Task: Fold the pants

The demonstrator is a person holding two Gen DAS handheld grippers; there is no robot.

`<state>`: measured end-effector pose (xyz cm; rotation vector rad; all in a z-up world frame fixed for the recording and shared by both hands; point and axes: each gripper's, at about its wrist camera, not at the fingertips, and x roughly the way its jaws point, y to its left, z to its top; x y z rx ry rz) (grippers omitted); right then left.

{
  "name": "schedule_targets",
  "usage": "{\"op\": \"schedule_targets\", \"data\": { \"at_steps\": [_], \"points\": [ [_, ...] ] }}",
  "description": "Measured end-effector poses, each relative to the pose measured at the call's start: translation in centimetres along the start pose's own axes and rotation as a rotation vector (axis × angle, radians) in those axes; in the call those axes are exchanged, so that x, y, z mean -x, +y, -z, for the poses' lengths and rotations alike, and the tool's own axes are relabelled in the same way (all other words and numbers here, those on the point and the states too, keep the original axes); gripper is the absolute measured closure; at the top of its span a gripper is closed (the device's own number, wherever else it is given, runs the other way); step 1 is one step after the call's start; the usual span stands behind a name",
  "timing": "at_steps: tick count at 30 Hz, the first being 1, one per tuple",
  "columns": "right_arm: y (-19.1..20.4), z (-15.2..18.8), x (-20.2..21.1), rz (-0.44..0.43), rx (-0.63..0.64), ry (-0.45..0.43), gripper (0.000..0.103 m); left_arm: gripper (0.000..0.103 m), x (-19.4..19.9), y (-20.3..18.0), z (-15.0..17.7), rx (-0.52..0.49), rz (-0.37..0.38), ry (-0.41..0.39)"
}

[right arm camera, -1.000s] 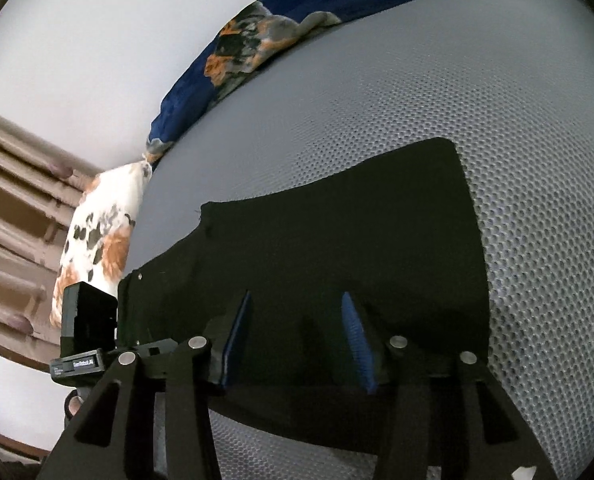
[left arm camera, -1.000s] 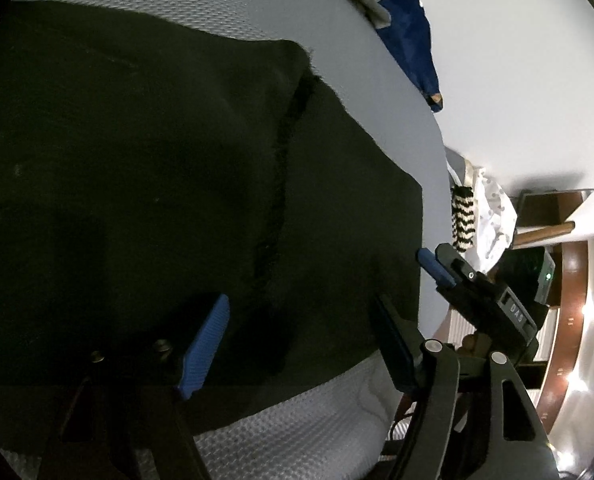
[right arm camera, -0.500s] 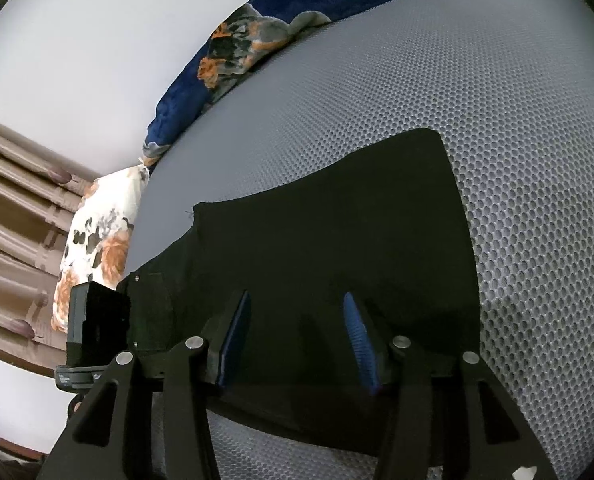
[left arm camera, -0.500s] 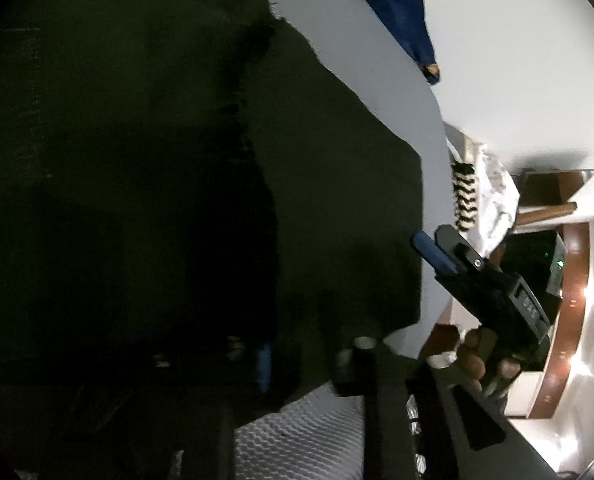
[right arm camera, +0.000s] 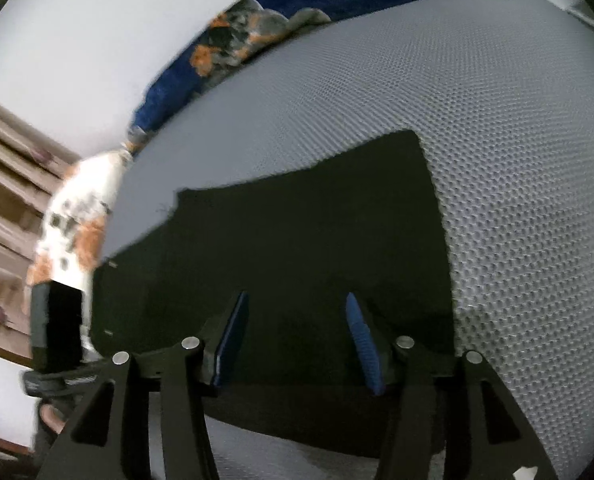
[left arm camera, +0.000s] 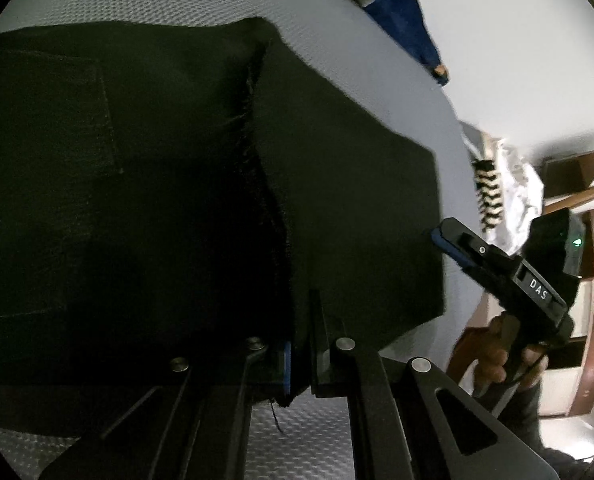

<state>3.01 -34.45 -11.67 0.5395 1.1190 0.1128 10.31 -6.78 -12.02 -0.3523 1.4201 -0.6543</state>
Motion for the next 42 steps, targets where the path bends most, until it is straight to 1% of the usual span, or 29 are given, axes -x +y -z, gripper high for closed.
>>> {"op": "schedule_targets", "data": {
  "at_steps": [2, 4, 6, 9, 10, 11, 12, 14, 16, 18, 21, 23, 26, 27, 28, 29, 31, 37, 42],
  "points": [
    [-0.1, 0.3, -0.9, 0.043, 0.011, 0.034, 0.054, 0.094, -0.4, -0.2, 0.0, -0.021, -0.031, 0.000],
    [0.2, 0.5, -1.3, 0.067, 0.037, 0.032, 0.054, 0.092, -0.3, -0.7, 0.1, -0.059, -0.067, -0.007],
    [0.7, 0.5, -1.4, 0.090, 0.070, 0.038, 0.054, 0.088, -0.2, -1.4, 0.1, -0.104, -0.105, -0.008],
    [1.2, -0.1, -1.3, 0.109, 0.105, 0.022, 0.054, 0.075, 0.3, -2.3, 0.1, -0.176, -0.180, -0.035],
    [1.3, -0.4, -1.1, 0.117, 0.113, 0.009, 0.054, 0.063, 0.6, -2.7, 0.1, -0.204, -0.215, -0.058],
    [1.4, -0.9, -1.0, 0.129, 0.123, -0.008, 0.054, 0.058, 0.8, -2.9, 0.1, -0.222, -0.240, -0.080],
    [1.4, -1.3, -0.9, 0.140, 0.131, -0.023, 0.054, 0.058, 1.3, -3.3, -0.1, -0.254, -0.263, -0.115],
    [1.3, -2.3, -0.8, 0.163, 0.151, -0.046, 0.054, 0.058, 1.9, -3.7, -0.6, -0.284, -0.299, -0.175],
    [1.3, -3.2, -1.0, 0.189, 0.166, -0.065, 0.057, 0.058, 1.8, -4.2, -1.5, -0.310, -0.333, -0.222],
    [1.2, -4.2, -1.5, 0.220, 0.178, -0.072, 0.060, 0.058, 1.3, -4.5, -2.9, -0.322, -0.395, -0.282],
    [0.9, -5.3, -2.2, 0.247, 0.180, -0.072, 0.062, 0.058, 0.2, -4.7, -5.0, -0.326, -0.420, -0.312],
    [0.6, -5.8, -2.7, 0.260, 0.187, -0.072, 0.065, 0.058, -0.5, -4.7, -6.3, -0.318, -0.415, -0.310],
    [0.2, -6.1, -3.4, 0.256, 0.180, -0.062, 0.066, 0.058, -2.1, -4.9, -8.0, -0.312, -0.428, -0.287],
    [0.0, -6.2, -3.5, 0.253, 0.176, -0.061, 0.066, 0.058, -2.8, -5.1, -8.5, -0.312, -0.447, -0.284],
    [-0.2, -6.2, -3.6, 0.249, 0.170, -0.060, 0.066, 0.058, -3.3, -4.9, -8.8, -0.311, -0.466, -0.276],
    [-0.2, -6.1, -3.7, 0.249, 0.169, -0.061, 0.066, 0.057, -3.8, -4.7, -9.1, -0.307, -0.469, -0.262],
    [-0.2, -6.0, -3.8, 0.249, 0.170, -0.065, 0.066, 0.055, -3.7, -4.4, -9.3, -0.302, -0.461, -0.265],
    [0.1, -5.6, -3.7, 0.261, 0.182, -0.063, 0.066, 0.055, -3.1, -4.3, -8.1, -0.326, -0.461, -0.249],
    [0.4, -4.4, -3.1, 0.249, 0.189, -0.049, 0.066, 0.055, -2.5, -4.2, -5.1, -0.358, -0.476, -0.228]
  ]
}}
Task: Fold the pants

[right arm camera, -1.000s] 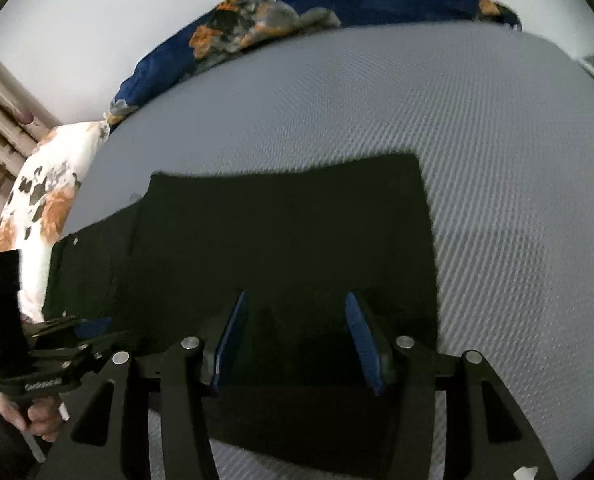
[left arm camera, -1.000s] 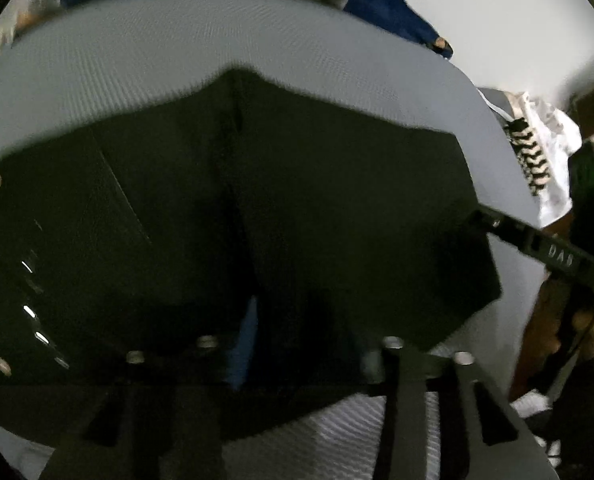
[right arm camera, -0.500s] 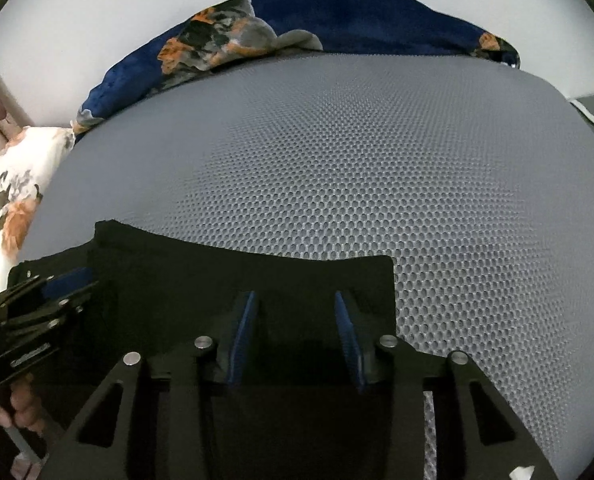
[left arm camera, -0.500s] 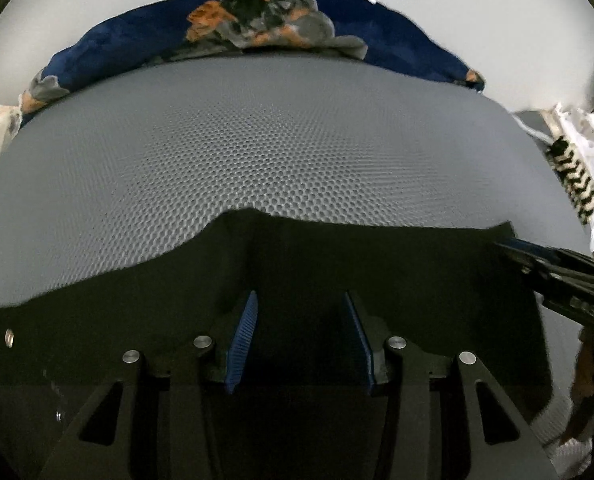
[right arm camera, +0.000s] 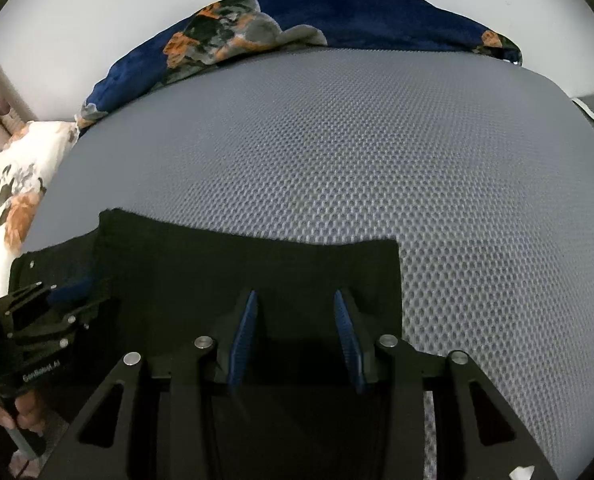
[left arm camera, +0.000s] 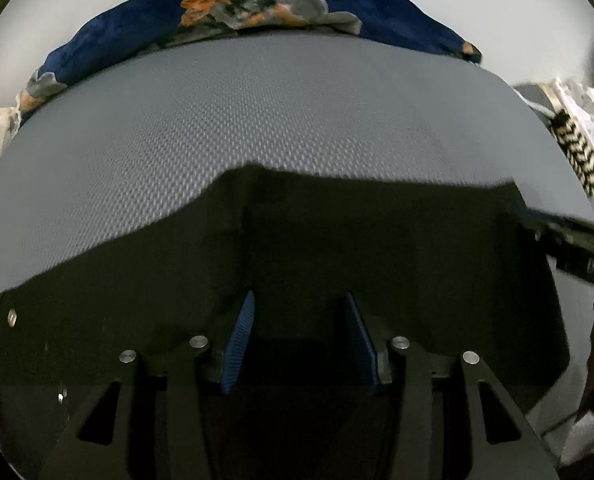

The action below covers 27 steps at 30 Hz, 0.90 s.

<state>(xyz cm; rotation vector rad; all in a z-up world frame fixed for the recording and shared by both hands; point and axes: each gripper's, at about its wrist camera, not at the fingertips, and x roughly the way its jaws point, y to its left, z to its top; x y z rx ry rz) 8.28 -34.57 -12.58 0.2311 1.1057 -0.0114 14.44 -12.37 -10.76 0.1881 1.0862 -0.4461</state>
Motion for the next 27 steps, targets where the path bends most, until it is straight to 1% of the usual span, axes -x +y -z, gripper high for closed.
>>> {"op": "schedule_targets", "data": {
  "at_steps": [4, 6, 11, 14, 18, 21, 27],
  "points": [
    [0.1, 1.6, 0.8, 0.006, 0.002, 0.012, 0.066, 0.054, 1.0, -0.2, 2.3, -0.020, 0.009, 0.005],
    [0.1, 2.2, 1.1, 0.009, 0.000, 0.018, 0.066, 0.051, 1.5, -0.1, 3.6, -0.022, 0.015, 0.006],
    [0.4, 3.8, 1.8, 0.017, -0.006, 0.037, 0.064, 0.044, 2.4, 0.1, 5.5, -0.012, 0.007, -0.007],
    [0.7, 4.6, 2.1, 0.015, -0.004, 0.048, 0.064, 0.042, 2.7, 0.1, 6.1, -0.020, 0.002, -0.010],
    [1.3, 5.7, 2.5, 0.002, -0.006, 0.060, 0.064, 0.042, 3.5, 0.8, 6.5, -0.020, 0.016, 0.008],
    [1.9, 6.2, 2.6, -0.015, -0.007, 0.070, 0.064, 0.042, 4.9, 2.3, 6.3, 0.007, 0.007, -0.015],
    [3.9, 6.9, 2.4, -0.050, 0.016, 0.092, 0.063, 0.036, 8.4, 5.9, 6.4, 0.074, -0.023, -0.090]
  ]
}}
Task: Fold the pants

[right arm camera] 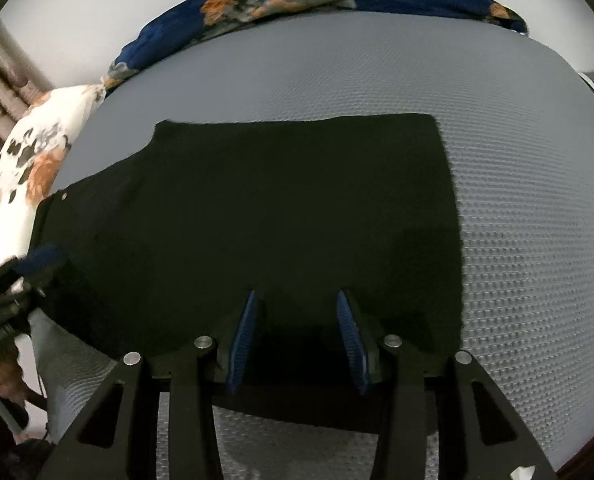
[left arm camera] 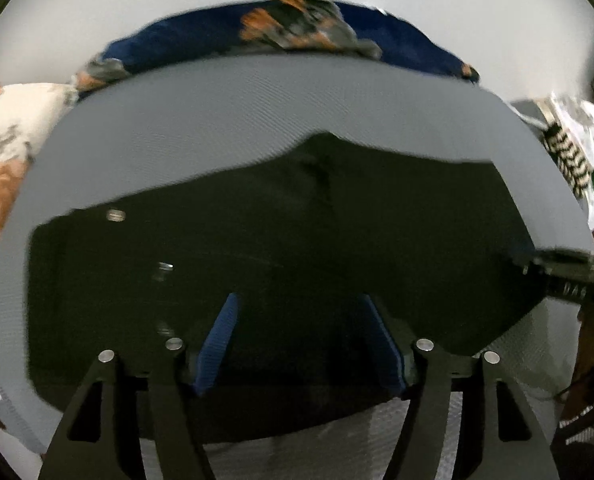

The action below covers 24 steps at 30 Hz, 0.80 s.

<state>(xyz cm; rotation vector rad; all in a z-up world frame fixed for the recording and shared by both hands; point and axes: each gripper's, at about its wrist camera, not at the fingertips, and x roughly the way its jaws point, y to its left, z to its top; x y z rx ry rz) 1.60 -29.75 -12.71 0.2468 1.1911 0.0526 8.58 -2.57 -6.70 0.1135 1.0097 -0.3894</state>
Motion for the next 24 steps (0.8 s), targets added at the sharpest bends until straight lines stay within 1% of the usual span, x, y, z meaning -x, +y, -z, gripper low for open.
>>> {"op": "schedule_targets", "data": {
  "at_steps": [3, 5, 10, 16, 21, 24],
  "points": [
    [1.3, 0.2, -0.4, -0.017, 0.016, 0.011, 0.063, 0.035, 1.4, 1.9, 0.0, 0.039, -0.010, -0.032],
    [2.2, 0.3, -0.6, -0.030, 0.031, 0.018, 0.062, 0.034, 1.9, 3.0, 0.1, 0.067, -0.010, -0.037],
    [4.8, 0.5, -1.2, -0.069, 0.070, 0.046, 0.062, 0.034, 3.4, 7.0, 0.8, 0.148, -0.031, -0.056],
    [8.8, 0.6, -2.0, -0.124, 0.132, 0.079, 0.062, 0.034, 4.9, 12.6, 1.8, 0.253, -0.085, -0.086],
    [11.6, 0.7, -2.8, -0.148, 0.185, 0.099, 0.061, 0.034, 5.6, 16.3, 3.3, 0.338, -0.108, -0.094],
    [12.4, 0.5, -3.1, -0.147, 0.195, 0.104, 0.059, 0.033, 5.6, 17.9, 4.0, 0.370, -0.099, -0.082]
  ]
}}
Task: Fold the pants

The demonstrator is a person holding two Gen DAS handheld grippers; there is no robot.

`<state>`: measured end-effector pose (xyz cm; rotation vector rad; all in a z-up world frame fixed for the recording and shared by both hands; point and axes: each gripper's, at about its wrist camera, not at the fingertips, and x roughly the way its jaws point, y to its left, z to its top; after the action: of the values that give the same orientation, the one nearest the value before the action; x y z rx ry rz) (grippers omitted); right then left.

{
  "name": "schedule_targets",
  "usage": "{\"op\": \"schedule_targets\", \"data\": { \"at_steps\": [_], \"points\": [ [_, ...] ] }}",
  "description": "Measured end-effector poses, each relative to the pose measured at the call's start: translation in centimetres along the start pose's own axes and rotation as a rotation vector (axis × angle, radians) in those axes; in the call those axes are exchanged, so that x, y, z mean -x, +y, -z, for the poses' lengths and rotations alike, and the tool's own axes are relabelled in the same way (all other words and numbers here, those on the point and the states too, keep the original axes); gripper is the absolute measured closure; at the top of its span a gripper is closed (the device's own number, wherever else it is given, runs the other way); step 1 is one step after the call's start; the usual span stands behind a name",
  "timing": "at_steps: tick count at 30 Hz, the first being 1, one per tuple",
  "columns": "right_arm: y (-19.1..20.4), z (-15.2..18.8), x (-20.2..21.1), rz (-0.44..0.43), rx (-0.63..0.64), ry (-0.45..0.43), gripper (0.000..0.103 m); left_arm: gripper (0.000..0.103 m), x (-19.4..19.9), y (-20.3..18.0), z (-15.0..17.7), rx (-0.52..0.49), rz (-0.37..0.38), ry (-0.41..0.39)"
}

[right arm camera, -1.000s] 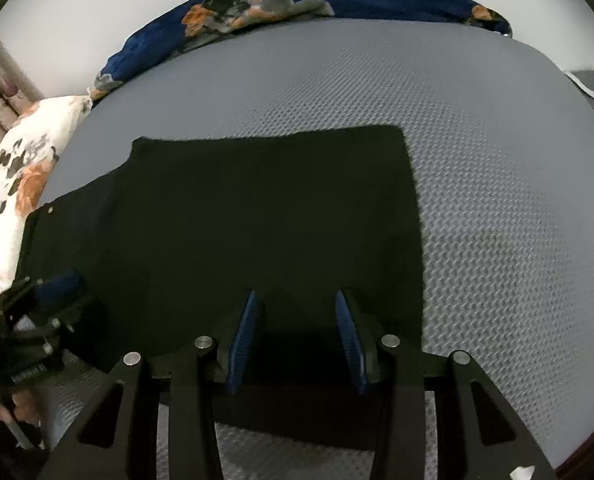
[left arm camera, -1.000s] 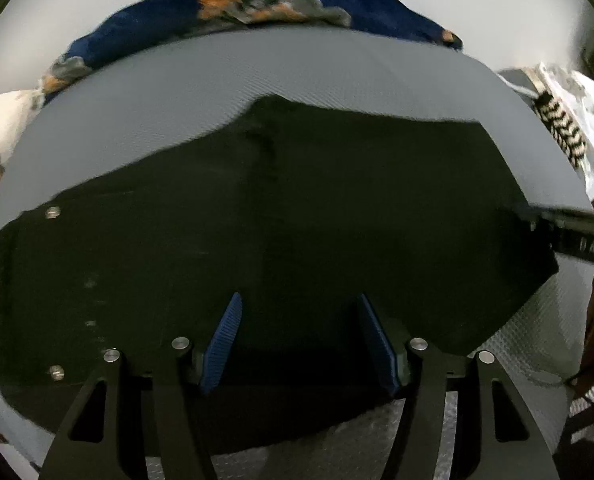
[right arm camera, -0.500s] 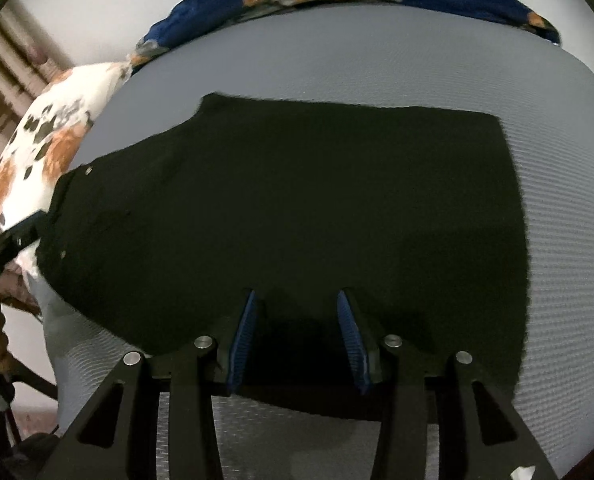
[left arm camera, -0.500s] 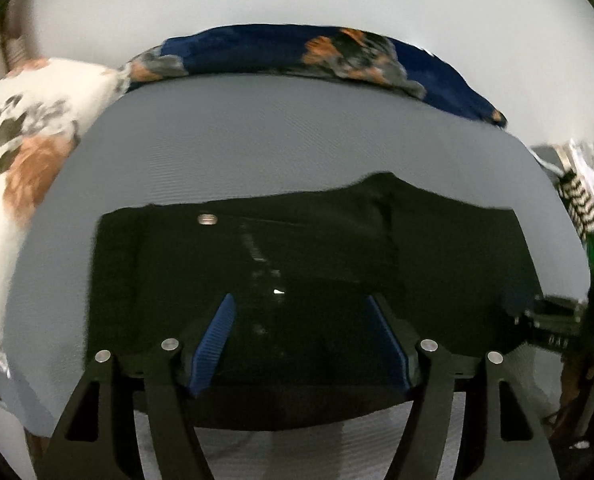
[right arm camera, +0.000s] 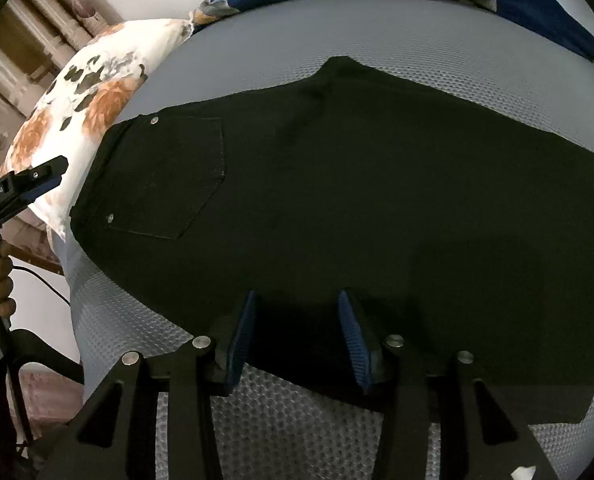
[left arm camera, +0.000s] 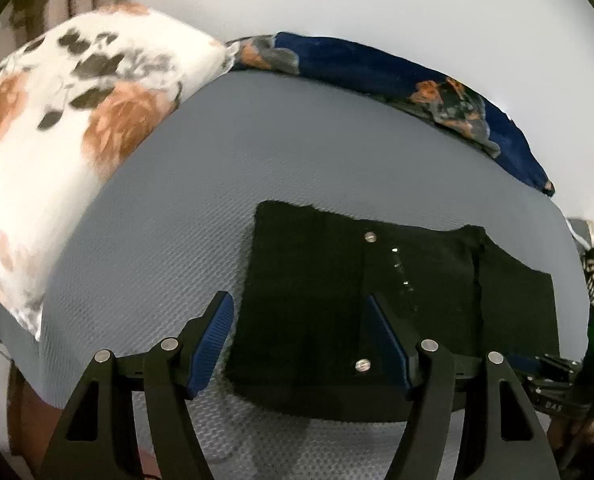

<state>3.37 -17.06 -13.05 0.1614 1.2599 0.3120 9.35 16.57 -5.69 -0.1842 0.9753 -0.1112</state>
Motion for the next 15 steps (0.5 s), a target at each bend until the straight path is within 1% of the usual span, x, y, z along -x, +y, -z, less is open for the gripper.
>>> {"op": "schedule_targets", "data": {
  "at_steps": [4, 7, 10, 12, 15],
  "points": [
    [0.3, -0.1, -0.1, -0.015, -0.006, 0.001, 0.051, 0.030, -0.5, 2.1, 0.0, 0.063, 0.034, 0.028],
    [0.0, -0.1, 0.1, -0.042, -0.030, -0.003, 0.049, 0.030, -1.1, 3.8, -0.2, 0.123, 0.064, 0.056],
    [-0.3, -0.2, 0.6, -0.073, -0.055, -0.020, 0.048, 0.030, -1.7, 5.0, -0.3, 0.158, 0.093, 0.083],
    [-0.5, -0.3, 1.1, -0.065, -0.063, -0.039, 0.043, 0.030, -2.3, 5.8, -0.3, 0.180, 0.115, 0.109],
    [-0.9, -0.6, 1.6, -0.052, -0.080, -0.054, 0.042, 0.030, -3.5, 7.1, -0.3, 0.238, 0.165, 0.165]
  ]
}}
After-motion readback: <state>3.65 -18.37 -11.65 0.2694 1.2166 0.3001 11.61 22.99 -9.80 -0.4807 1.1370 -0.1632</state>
